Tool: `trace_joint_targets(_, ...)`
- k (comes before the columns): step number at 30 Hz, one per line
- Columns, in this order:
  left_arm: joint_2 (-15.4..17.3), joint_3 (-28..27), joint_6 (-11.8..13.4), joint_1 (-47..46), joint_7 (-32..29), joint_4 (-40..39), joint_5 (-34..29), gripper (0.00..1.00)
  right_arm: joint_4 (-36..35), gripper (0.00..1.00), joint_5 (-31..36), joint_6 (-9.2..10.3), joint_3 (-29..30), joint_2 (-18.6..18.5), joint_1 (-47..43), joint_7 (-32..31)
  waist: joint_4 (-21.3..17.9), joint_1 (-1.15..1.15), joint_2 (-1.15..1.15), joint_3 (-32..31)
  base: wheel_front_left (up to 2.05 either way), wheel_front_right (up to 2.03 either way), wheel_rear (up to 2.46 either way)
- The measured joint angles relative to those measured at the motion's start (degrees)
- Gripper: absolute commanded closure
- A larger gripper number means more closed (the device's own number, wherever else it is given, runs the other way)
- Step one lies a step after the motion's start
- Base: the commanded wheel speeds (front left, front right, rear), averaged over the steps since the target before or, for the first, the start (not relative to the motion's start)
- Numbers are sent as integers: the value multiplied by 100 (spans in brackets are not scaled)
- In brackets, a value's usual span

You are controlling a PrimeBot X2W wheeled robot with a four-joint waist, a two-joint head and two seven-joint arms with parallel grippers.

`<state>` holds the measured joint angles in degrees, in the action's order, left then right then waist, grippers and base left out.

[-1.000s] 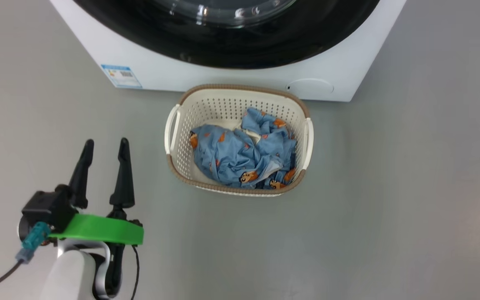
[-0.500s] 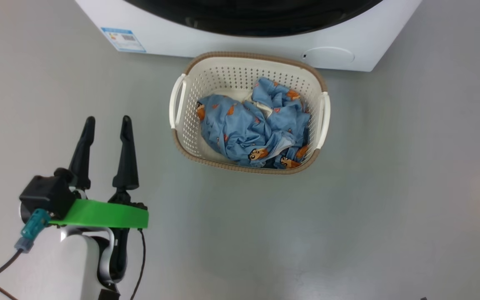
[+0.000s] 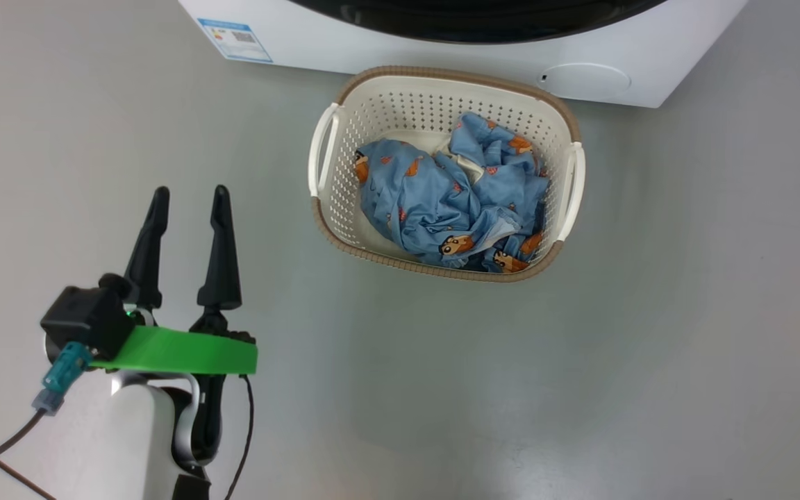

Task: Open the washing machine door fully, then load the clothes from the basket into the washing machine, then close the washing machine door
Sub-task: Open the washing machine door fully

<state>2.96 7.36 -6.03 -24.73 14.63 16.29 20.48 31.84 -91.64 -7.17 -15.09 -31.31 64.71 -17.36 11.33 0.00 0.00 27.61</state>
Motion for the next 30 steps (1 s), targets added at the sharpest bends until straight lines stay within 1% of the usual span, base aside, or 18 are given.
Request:
trace_joint_targets(5, -40, -21, -54, 0, 0, 8, -60, 0, 133, 100, -85, 0, 16, -14, 230, -258, 74, 0, 0, 55, 0, 0, 0)
trace_joint_targets(12, -70, -38, -58, -3, 0, 7, -142, 0, 326, 100, -92, 0, 12, -56, 552, -523, 168, 0, 0, 168, 0, 0, 0)
trace_joint_targets(17, -97, -44, -105, -34, 0, 3, -149, 0, 425, 100, -92, 0, 7, -58, 761, -620, 231, 0, 0, 258, 0, 0, 0)
trace_joint_targets(30, -143, -83, -118, -233, 0, 4, -119, 0, 567, 100, -81, 0, -23, -42, 1123, -868, 456, 0, 0, 508, 0, 0, 0)
